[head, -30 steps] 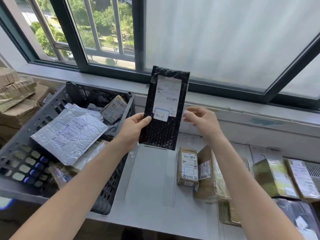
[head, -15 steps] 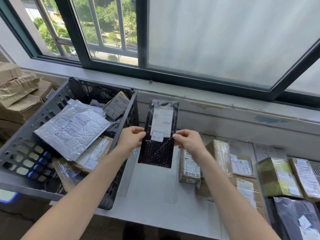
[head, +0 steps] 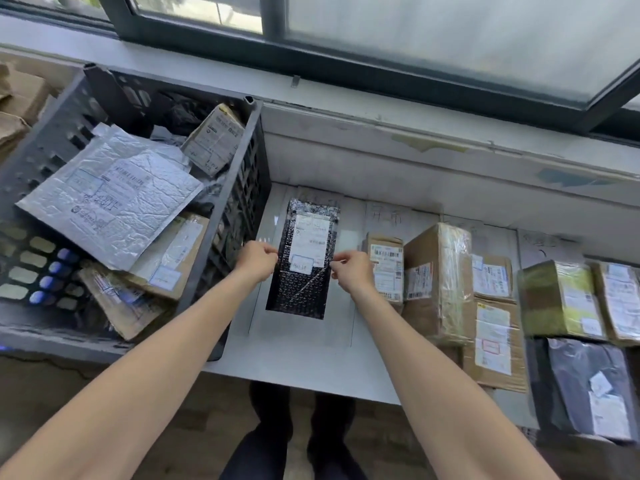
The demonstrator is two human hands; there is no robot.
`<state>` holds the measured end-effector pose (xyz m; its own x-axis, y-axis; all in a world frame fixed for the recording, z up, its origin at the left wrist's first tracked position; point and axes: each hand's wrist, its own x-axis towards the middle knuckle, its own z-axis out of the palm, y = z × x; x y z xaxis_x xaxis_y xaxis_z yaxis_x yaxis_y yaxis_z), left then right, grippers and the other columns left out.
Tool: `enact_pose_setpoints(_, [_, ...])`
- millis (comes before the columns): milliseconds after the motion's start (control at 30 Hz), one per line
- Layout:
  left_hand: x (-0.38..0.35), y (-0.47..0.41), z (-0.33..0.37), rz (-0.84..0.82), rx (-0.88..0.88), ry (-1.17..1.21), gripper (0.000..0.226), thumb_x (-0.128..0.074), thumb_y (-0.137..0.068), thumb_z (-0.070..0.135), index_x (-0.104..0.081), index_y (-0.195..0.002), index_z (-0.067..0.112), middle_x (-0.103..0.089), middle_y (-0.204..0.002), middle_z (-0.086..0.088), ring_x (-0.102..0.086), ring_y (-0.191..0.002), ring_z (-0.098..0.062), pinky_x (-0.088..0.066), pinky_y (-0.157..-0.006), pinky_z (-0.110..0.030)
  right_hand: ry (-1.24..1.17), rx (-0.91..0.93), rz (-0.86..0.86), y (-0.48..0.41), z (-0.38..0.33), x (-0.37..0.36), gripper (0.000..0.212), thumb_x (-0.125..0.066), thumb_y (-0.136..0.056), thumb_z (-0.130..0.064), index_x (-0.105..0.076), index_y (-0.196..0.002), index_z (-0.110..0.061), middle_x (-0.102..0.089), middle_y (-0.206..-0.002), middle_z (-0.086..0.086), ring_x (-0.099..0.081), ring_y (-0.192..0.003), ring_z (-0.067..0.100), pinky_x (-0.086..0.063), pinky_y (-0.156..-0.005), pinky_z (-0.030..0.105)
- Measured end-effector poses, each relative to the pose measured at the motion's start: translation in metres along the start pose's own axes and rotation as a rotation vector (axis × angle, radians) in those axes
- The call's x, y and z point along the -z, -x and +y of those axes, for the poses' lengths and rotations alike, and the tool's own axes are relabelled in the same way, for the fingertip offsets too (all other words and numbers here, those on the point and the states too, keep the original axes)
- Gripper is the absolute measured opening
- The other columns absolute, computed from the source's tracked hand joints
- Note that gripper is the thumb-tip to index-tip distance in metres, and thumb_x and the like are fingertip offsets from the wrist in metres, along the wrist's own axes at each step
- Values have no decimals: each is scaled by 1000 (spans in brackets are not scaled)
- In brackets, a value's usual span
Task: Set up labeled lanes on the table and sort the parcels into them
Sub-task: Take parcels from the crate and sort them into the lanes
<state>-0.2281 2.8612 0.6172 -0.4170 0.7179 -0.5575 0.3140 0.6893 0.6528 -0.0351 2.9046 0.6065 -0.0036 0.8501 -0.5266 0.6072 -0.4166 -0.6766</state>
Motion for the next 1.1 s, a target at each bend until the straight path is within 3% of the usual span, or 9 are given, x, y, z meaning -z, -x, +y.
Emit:
enact_pose_setpoints(133, [-11,-3,-2,-24,22,-111,22,-49,-96,6,-54,-76,14,-49,-71,-13,-41,-63,-24,-33,-61,-27,46,-63,-1,-12,12,-13,16,-64,-94,-13,-75,-107,-11,-75,-103,11,-71,-95,29,-59,-86,46])
enact_pose_setpoints(300, [-19,-4,-6,-67,57,-248,42,-48,-95,7,-32,-57,15,-30,-56,-3,-29,-49,-18,-24,-51,-27,64,-129,-57,-21,22,-25,18,-63,-96,-12,-74,-109,-7,-74,-108,10,-72,-97,29,-58,-89,48])
enact_pose_setpoints(433, [-24,-4,-10,-27,50,-404,40,-50,-97,13,-37,-59,13,-38,-59,-2,-39,-52,-18,-26,-48,-26,68,-164,-107,-24,22,-34,15,-60,-95,-7,-74,-98,-3,-73,-100,15,-73,-94,33,-59,-85,50])
enact_pose_setpoints(533, [-28,-3,-11,-23,72,-473,33,-49,-98,17,-49,-66,8,-54,-71,-7,-56,-69,-27,-38,-57,-27,84,-189,-129,-24,26,-40,15,-58,-95,-6,-73,-98,-3,-73,-103,16,-72,-93,34,-59,-82,49])
enact_pose_setpoints(633, [-29,-3,-9,-46,87,-483,25,-48,-99,19,-56,-80,6,-65,-92,-14,-65,-87,-34,-45,-68,-32,86,-204,-159,-24,29,-43,23,-57,-95,-7,-70,-112,3,-71,-114,18,-70,-93,30,-57,-80,43])
enact_pose_setpoints(733, [-24,0,-3,6,59,-535,27,-45,-100,21,-64,-97,2,-65,-108,-17,-63,-90,-34,-46,-73,-35,90,-205,-180,-21,25,-38,39,-58,-96,-14,-60,-134,-4,-66,-128,15,-67,-110,31,-55,-95,45])
enact_pose_setpoints(800, [-18,4,7,50,9,-571,31,-45,-100,22,-66,-106,0,-63,-113,-16,-62,-87,-31,-46,-75,-35,100,-162,-133,-20,19,-29,40,-56,-96,-17,-59,-135,-7,-65,-130,12,-66,-113,31,-53,-99,46])
enact_pose_setpoints(900, [-3,19,38,101,-166,-542,31,-47,-99,24,-69,-109,4,-65,-100,-8,-62,-83,-25,-51,-75,-35,86,-59,-50,-17,-3,-15,36,-53,-98,-20,-63,-130,-10,-68,-126,8,-67,-108,26,-54,-96,44])
enact_pose_setpoints(1100, [91,57,108,379,-611,-116,24,-53,-95,32,-75,-95,22,-71,-79,9,-65,-75,-11,-52,-66,-28,-23,380,221,2,-109,-6,24,-52,-99,-18,-71,-113,-14,-72,-106,3,-64,-96,17,-41,-76,23])
